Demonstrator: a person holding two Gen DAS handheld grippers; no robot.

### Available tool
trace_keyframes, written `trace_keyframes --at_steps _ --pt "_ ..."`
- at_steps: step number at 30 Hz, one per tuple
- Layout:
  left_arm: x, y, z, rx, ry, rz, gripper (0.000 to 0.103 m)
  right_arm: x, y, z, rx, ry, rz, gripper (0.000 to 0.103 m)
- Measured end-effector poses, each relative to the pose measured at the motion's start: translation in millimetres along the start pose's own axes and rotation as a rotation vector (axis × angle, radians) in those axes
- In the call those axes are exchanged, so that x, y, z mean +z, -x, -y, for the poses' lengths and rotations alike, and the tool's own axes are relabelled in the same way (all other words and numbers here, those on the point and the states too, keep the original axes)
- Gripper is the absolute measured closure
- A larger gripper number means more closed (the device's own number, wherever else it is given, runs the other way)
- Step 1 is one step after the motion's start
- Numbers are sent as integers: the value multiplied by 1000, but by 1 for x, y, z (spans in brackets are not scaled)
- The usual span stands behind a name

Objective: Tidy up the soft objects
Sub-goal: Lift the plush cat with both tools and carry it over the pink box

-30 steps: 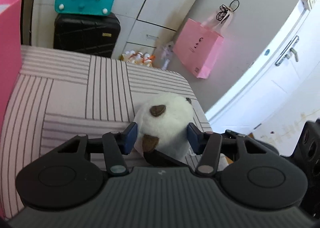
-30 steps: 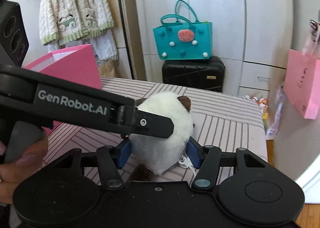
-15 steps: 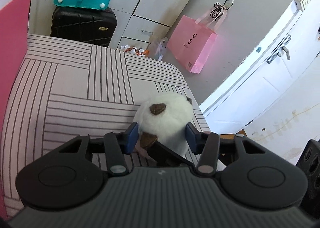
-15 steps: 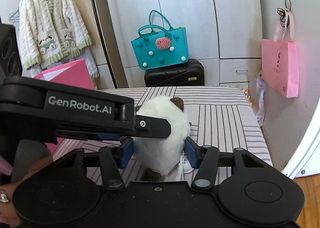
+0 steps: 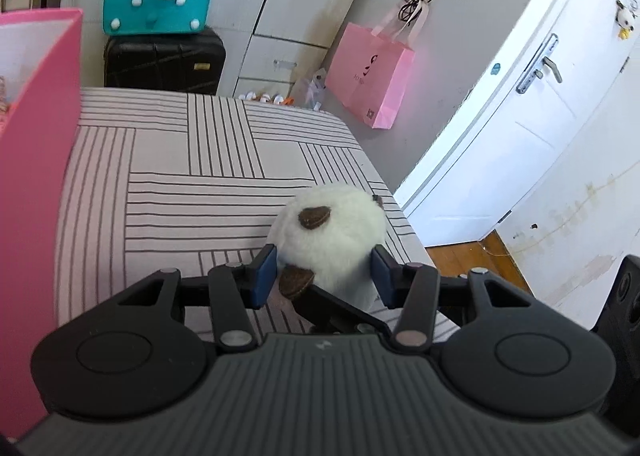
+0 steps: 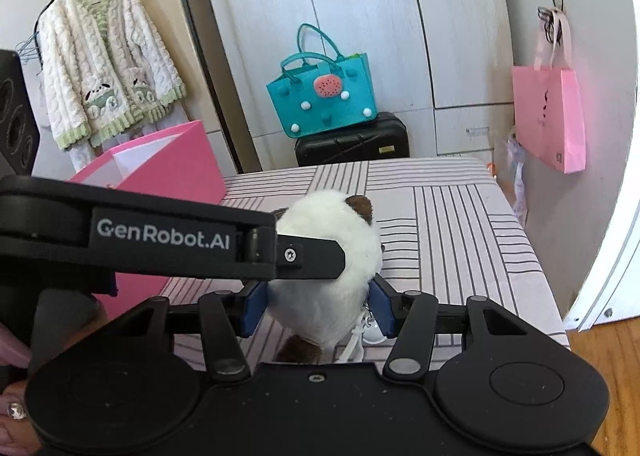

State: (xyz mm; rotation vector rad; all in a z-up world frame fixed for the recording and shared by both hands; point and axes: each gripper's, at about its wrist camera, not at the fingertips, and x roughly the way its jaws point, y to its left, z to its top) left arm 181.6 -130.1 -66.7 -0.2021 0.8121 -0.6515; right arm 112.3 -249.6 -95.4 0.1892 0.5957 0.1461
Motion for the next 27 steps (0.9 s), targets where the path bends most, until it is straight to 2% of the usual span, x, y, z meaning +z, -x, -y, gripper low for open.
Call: trace_keyframes --at_steps 5,7,9,16,19,27 --pt "-11 18 6 23 -52 11 54 -5 13 -14 -1 31 4 44" --pt "-15 25 9 35 -110 9 54 -7 17 -16 22 33 -16 44" --pt "-14 31 7 24 -124 -3 54 -8 20 -18 51 79 -34 44" --pt "-6 58 1 -51 -99 -50 54 4 42 -24 128 108 -66 44" --pt "-6 68 2 -58 -107 -60 54 11 53 -32 150 179 -72 44" --pt "-8 103 3 -62 -116 -53 54 19 76 -53 195 266 -96 44"
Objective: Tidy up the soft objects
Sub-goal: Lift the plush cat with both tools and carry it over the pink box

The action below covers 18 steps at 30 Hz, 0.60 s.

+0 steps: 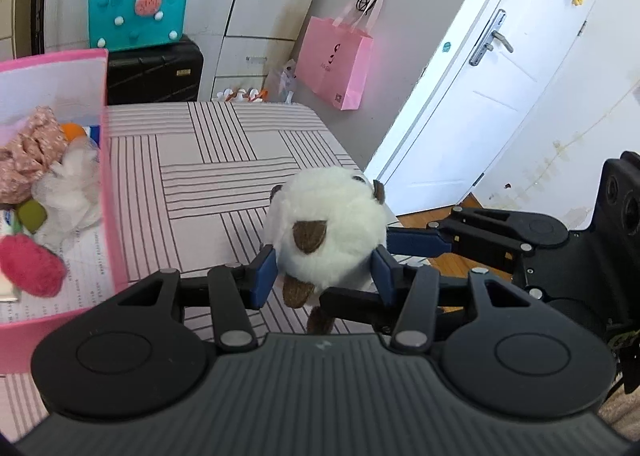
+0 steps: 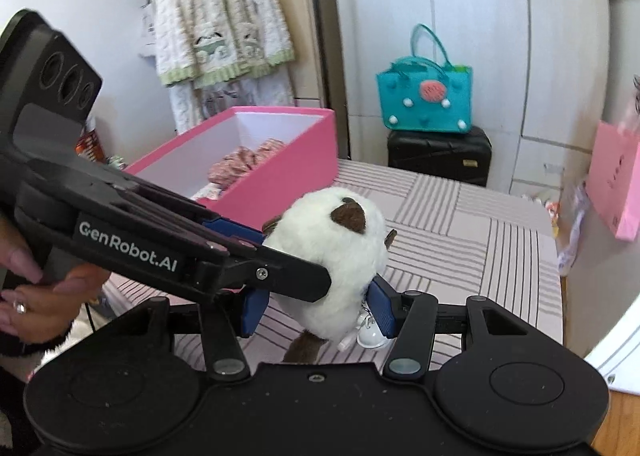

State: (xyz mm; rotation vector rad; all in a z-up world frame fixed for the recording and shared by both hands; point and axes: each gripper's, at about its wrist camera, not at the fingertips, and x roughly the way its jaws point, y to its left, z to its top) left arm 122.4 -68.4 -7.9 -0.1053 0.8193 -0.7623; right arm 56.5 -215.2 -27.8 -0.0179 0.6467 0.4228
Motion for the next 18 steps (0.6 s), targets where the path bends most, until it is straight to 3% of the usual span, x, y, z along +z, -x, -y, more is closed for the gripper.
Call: trace_keyframes --at_steps 9,18 --pt "0 56 1 9 -28 71 54 19 30 -40 27 85 56 44" --pt "2 100 -14 66 -23 151 54 41 33 -76 80 194 122 44"
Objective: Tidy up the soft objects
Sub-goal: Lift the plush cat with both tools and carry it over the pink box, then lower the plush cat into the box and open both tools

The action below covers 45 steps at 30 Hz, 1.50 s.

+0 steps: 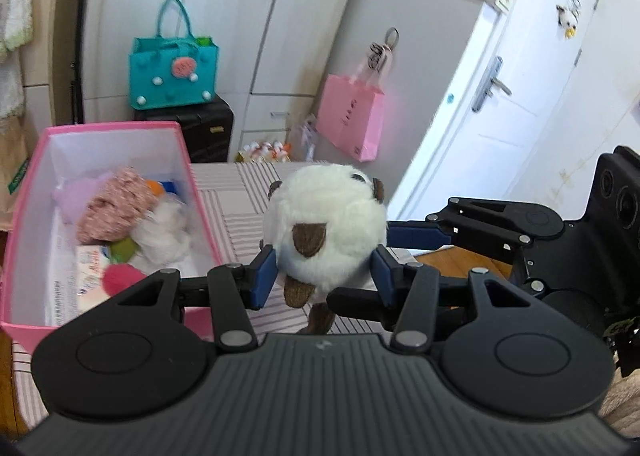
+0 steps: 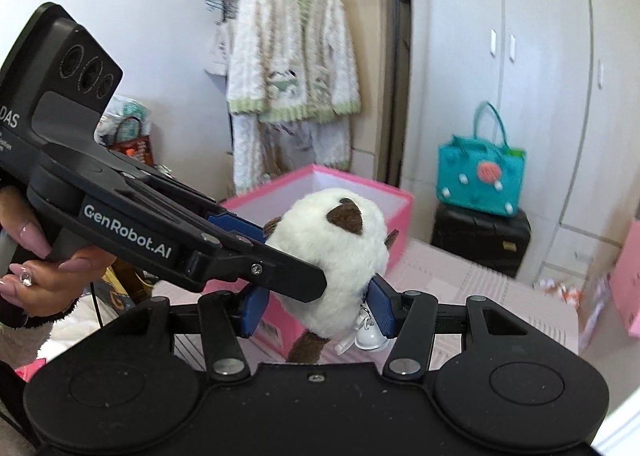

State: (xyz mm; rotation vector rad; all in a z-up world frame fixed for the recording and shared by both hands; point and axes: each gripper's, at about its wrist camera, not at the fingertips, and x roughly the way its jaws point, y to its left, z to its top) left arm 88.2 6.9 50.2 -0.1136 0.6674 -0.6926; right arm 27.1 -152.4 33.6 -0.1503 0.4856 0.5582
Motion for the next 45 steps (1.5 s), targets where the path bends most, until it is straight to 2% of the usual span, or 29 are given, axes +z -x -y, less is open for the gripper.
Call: trace_keyframes --at_steps 5,11,20,23,33,37,42,45 --pt "10 19 -10 38 -9 46 54 21 -8 -11 38 58 43 44" --pt "19 34 -29 73 8 52 54 44 -22 -20 88 98 50 44" --pt "28 35 -69 163 27 56 54 65 -66 -27 166 84 12 44" --pt "35 26 -87 193 37 51 54 71 -89 -26 196 65 -6 44" --pt "71 -26 -137 280 10 18 54 94 -171 -3 188 102 -20 45" --pt "81 -52 -160 265 44 -33 54 98 -200 12 172 105 -57 45" --pt "79 -77 -181 245 99 -88 54 96 -230 25 151 83 -126 46" --pt "75 -93 -186 238 106 -125 56 92 -247 28 121 83 -198 46"
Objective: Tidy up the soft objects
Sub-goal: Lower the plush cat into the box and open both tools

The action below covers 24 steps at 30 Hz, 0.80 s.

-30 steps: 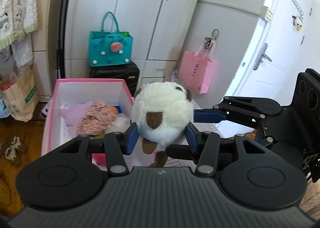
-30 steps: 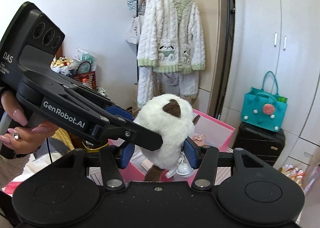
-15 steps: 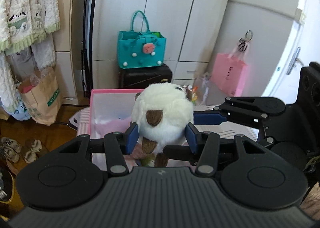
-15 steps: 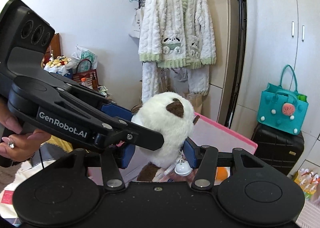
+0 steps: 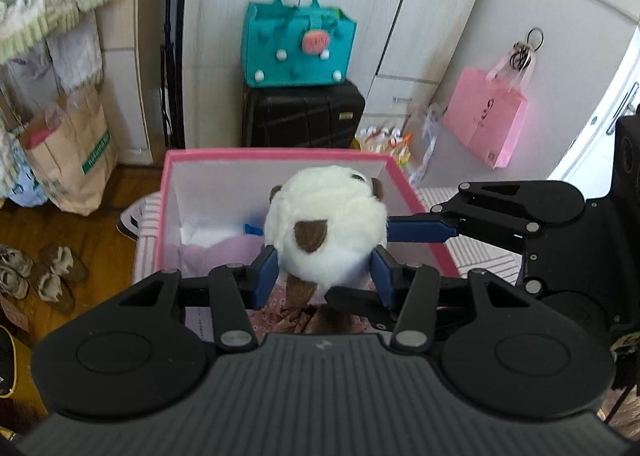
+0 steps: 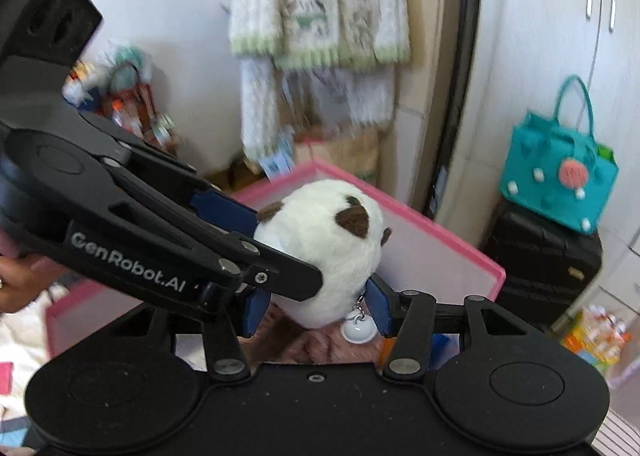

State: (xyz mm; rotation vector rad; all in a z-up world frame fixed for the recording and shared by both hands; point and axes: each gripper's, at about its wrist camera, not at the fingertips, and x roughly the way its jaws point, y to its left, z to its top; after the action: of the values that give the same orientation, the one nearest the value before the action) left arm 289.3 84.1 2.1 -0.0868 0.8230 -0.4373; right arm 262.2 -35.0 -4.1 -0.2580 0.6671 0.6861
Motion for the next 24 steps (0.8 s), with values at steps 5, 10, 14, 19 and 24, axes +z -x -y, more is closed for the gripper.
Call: trace_keyframes --at_steps 5,10,14,19,24 --pt "-4 -19 0 -5 11 -51 61 -8 -21 0 -75 14 -96 47" --pt "-4 -17 -2 14 16 -16 65 -12 -21 2 -154 17 -88 47" --pt "-5 -19 0 -10 18 -29 75 -16 -10 2 -135 11 -53 47" --pt "-8 -11 4 -24 17 -18 75 -22 8 -4 -118 21 -3 46" --pt "-19 8 10 38 -17 1 71 -28 12 -15 -121 45 -2 46"
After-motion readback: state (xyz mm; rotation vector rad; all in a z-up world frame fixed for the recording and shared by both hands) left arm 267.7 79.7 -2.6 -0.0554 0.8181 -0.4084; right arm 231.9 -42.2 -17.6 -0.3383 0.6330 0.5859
